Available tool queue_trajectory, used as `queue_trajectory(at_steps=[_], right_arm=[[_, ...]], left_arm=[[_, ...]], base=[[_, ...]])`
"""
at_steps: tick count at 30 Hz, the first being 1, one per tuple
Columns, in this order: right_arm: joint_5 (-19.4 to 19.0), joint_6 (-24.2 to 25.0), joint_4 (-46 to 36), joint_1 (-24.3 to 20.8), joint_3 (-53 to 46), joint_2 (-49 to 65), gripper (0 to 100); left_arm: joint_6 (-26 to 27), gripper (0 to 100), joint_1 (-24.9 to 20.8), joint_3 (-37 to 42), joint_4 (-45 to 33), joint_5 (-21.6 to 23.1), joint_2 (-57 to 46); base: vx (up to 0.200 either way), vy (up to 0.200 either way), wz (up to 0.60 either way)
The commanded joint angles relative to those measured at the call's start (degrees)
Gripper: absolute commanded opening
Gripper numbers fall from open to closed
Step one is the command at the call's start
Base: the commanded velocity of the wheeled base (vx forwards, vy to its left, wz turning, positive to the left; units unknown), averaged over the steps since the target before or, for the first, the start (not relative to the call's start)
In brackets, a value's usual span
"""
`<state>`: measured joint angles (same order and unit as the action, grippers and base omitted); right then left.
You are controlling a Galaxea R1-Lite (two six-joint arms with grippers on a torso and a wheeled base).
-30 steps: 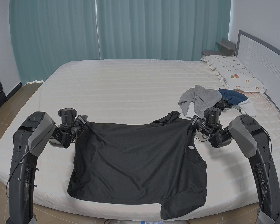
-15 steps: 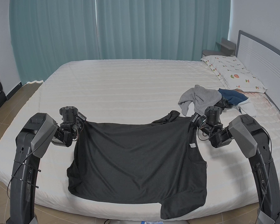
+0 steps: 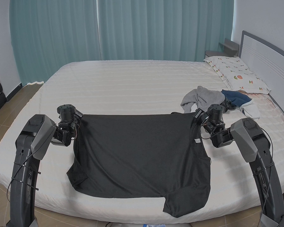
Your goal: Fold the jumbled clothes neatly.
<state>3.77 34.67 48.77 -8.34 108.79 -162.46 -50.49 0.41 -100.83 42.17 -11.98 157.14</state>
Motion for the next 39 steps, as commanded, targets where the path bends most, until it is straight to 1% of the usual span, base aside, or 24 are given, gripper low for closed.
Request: queue_trajectory(at_steps=[1, 8, 9, 15, 19, 22, 24, 25, 27, 28, 29, 30, 31, 32, 33, 34, 35, 37, 39], right_arm=[[0.1, -0.13, -0.52, -0.27, 2.22, -2.33, 0], [-0.08, -0.74, -2.02, -0.71, 2.22, -3.03, 0], [-0.08, -0.83, -2.19, -0.71, 2.22, -3.03, 100], [-0.08, -0.83, -1.67, -0.71, 1.25, -2.33, 100], [-0.16, -0.57, -1.58, -0.19, -1.65, 1.54, 100], [-0.95, 0.31, -1.05, 0.34, -12.2, 9.89, 100], [-1.04, 0.4, -1.05, 0.34, -12.9, 10.33, 100], [-4.38, 0.93, 1.15, 0.6, -26.17, 18.06, 100], [-6.67, 0.93, 3.26, 0.69, -33.64, 21.93, 100], [-8.43, 0.93, 5.28, 0.69, -40.59, 25.35, 100], [-8.69, 0.93, 5.54, 0.69, -41.29, 25.71, 100], [-10.97, 0.84, 8.27, 0.43, -50.17, 30.01, 100], [-11.59, 0.84, 9.06, 0.34, -52.89, 31.33, 100], [-12.73, 0.93, 11.08, 0.08, -59.22, 34.32, 100], [-13.0, 0.93, 12.22, -0.01, -62.73, 36.08, 100], [-13.0, 0.93, 12.31, -0.01, -63.26, 36.43, 100], [-13.0, 0.93, 13.8, -0.36, -69.24, 39.68, 100], [-12.82, 1.01, 14.42, -1.24, -74.78, 43.2, 100], [-12.64, 1.1, 14.33, -2.47, -81.45, 47.42, 100]], left_arm=[[-0.04, 0, 0.02, -0.07, -0.07, 0.21, 1.07], [-0.04, 0, -0.15, -0.16, -0.16, 0.12, 1.86], [0.04, 100, -0.15, 0.02, -0.24, 0.21, 1.86], [0.04, 100, -0.94, 0.72, -0.33, 0.47, 1.77], [0.13, 100, -0.94, 1.69, -0.42, 0.03, 0.98], [0.13, 100, -0.06, 8.37, 0.02, 0.38, -5.0], [0.04, 100, -0.06, 8.81, 0.02, 0.47, -5.26], [-0.04, 100, 0.29, 17.86, 0.72, 1.52, -12.12], [-0.04, 100, 0.38, 22.43, 1.87, 2.49, -15.28], [-0.04, 100, 0.38, 27.26, 3.45, 3.63, -18.18], [-0.04, 100, 0.38, 27.79, 3.71, 3.81, -18.53], [-0.04, 100, 0.55, 34.47, 6.44, 5.83, -22.58], [0.04, 100, 0.55, 36.76, 7.4, 6.71, -23.89], [0.04, 100, 0.55, 42.56, 9.42, 8.82, -27.06], [0.04, 100, 0.55, 45.9, 10.39, 9.87, -28.9], [0.04, 100, 0.55, 46.42, 10.57, 10.05, -29.26], [0.04, 100, 0.2, 52.4, 11.8, 11.28, -32.6], [-0.04, 100, -0.24, 57.67, 12.68, 11.54, -35.5], [-0.13, 100, -1.64, 63.21, 14.08, 11.46, -38.04]], base=[[0.0, 0.0, 0.0], [0.0, 0.0, 0.0], [0.0, 0.0, 0.0], [0.0, 0.0, 0.0], [0.0, 0.0, 0.0], [0.0, 0.0, 0.0], [0.0, 0.0, 0.0], [0.0, 0.0, 0.0], [0.0, 0.0, 0.0], [0.0, 0.0, 0.0], [0.0, 0.0, 0.0], [0.0, 0.0, 0.0], [0.0, 0.0, 0.0], [0.0, 0.0, 0.0], [0.0, 0.0, 0.0], [0.0, 0.0, 0.0], [0.0, 0.0, 0.0], [0.0, 0.0, 0.0], [0.0, 0.0, 0.0]])
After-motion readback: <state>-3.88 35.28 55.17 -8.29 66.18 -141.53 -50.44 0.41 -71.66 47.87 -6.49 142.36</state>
